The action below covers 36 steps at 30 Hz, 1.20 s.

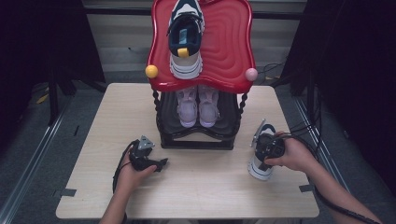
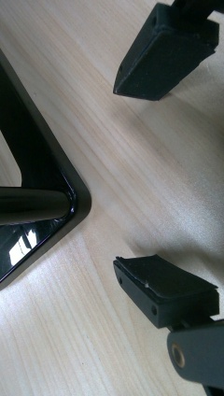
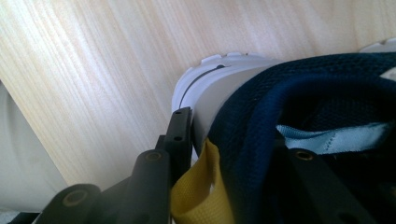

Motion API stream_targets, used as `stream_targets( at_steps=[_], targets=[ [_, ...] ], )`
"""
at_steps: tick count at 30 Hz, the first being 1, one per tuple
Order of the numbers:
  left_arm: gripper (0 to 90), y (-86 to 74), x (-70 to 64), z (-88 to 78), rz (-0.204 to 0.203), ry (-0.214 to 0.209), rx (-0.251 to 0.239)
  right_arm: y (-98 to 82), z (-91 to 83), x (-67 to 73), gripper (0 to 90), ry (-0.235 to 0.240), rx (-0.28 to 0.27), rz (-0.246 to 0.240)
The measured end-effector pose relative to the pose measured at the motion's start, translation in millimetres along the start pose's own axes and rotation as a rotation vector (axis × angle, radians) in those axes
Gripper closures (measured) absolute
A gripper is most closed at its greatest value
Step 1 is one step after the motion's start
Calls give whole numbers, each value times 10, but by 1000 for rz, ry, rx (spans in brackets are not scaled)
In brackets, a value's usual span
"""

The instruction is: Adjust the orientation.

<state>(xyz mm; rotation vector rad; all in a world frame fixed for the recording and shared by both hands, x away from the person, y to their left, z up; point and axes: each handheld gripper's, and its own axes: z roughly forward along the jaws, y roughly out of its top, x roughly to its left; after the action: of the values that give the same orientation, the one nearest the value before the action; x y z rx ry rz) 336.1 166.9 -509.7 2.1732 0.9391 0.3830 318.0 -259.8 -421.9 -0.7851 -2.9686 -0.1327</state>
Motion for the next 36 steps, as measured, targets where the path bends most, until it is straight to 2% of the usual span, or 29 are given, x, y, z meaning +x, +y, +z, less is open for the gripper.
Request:
stream_targets(
  at_steps=[4, 7, 8, 9, 10, 11, 12, 13, 14, 15, 16, 17, 20, 22, 23, 24, 26, 31, 36],
  targets=[
    [136, 0, 0, 0, 0, 0, 0, -2, -1, -28, 695, 15, 0, -33],
    [136, 0, 1, 0, 0, 0, 0, -4, -8, -18, 702, 16, 9, -37],
    [136, 1, 2, 1, 0, 0, -1, 0, -20, -2, 704, 29, 5, -29],
    [136, 1, 1, 1, -1, 1, -1, -7, -30, -18, 707, 20, -5, -52],
    [136, 1, 2, 2, 0, 1, -1, -4, -53, 1, 709, 20, 2, -44],
    [136, 1, 2, 1, 0, 0, -1, -6, -71, 0, 710, 19, -4, -61],
    [136, 1, 2, 1, 0, 1, -1, 0, -95, 31, 714, 16, -11, -32],
    [136, 1, 2, 1, 0, 0, -1, -9, -123, 13, 720, 19, -6, -75],
    [136, 1, 2, 1, 0, 0, -1, -5, -147, 41, 720, 26, -3, -49],
    [136, 1, 2, 1, 0, 0, -1, -5, -163, 43, 721, 19, -17, -59],
    [136, 1, 2, 1, 0, 1, -1, -2, -196, 68, 722, 31, -10, -49],
    [136, 1, 2, 1, 0, 1, -1, -7, -216, 64, 722, 19, -8, -69],
    [136, 1, 2, 1, 0, 1, -1, -9, -288, 82, 727, 12, -6, -83],
    [136, 1, 2, 1, 0, 0, -1, -15, -348, 99, 727, 13, -17, -77],
    [136, 1, 2, 2, 0, 1, -1, -17, -384, 94, 727, 6, -12, -93],
    [136, -2, -7, 4, -13, -3, -4, -14, -418, 112, 728, 4, -14, -79],
    [136, 0, -2, 4, -6, 1, -5, -11, -491, 132, 729, 2, -19, -71],
    [136, 0, -2, 4, -6, 1, -5, -13, -725, 138, 728, 1, -26, -105],
    [136, 1, -1, 2, -6, 0, -2, -16, -921, 158, 728, -10, -15, -99]
  ],
)
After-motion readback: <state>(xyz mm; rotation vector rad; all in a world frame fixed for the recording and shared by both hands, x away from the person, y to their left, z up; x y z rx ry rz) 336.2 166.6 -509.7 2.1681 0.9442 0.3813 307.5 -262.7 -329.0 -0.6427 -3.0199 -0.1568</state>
